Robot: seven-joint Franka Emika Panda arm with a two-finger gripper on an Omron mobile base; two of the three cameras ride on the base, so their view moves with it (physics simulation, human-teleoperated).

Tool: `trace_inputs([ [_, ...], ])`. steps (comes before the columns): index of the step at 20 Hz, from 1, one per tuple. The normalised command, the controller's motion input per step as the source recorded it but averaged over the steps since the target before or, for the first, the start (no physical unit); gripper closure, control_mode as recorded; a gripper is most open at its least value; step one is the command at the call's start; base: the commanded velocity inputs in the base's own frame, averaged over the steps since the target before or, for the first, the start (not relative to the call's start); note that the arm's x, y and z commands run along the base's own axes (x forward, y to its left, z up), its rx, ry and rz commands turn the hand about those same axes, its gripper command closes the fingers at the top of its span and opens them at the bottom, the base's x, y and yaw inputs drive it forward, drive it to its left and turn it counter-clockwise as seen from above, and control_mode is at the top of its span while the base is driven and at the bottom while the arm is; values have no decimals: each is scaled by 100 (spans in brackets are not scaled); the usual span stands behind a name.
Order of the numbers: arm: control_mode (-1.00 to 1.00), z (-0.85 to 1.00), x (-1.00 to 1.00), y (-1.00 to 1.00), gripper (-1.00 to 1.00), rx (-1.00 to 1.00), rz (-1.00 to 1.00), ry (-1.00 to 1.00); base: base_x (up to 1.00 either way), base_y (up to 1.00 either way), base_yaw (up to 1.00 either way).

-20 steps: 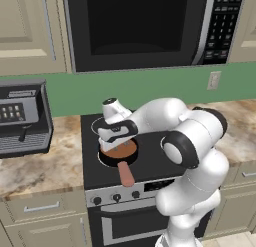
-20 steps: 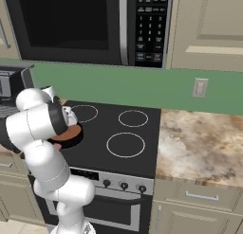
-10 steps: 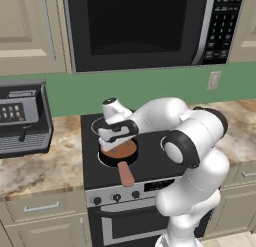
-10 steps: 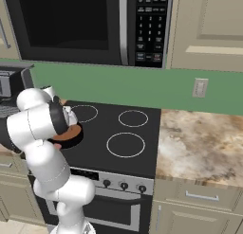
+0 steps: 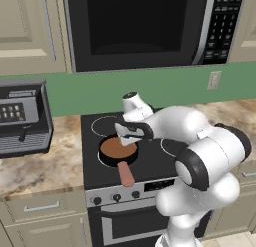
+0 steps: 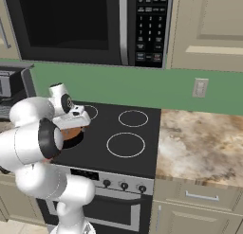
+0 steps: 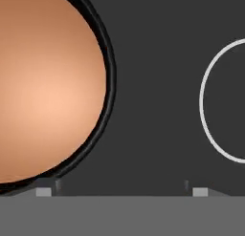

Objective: Pick up the sugar cube(s) and place them in the saucepan with hot chocolate.

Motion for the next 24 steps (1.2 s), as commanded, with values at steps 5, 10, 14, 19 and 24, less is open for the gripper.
trace_inputs([
  [5, -100, 60, -43, -97, -100, 1, -14, -10, 0, 0, 0],
  [10, -100, 41, -52, -78, -100, 1, -5, -9, 0, 0, 0],
  [14, -100, 49, -70, -71, -100, 9, 0, -14, 0, 0, 0],
  [19, -100, 47, -75, -62, -100, 12, 0, -13, 0, 0, 0],
  [24, -100, 28, -60, -28, -100, 15, 3, -3, 0, 0, 0],
])
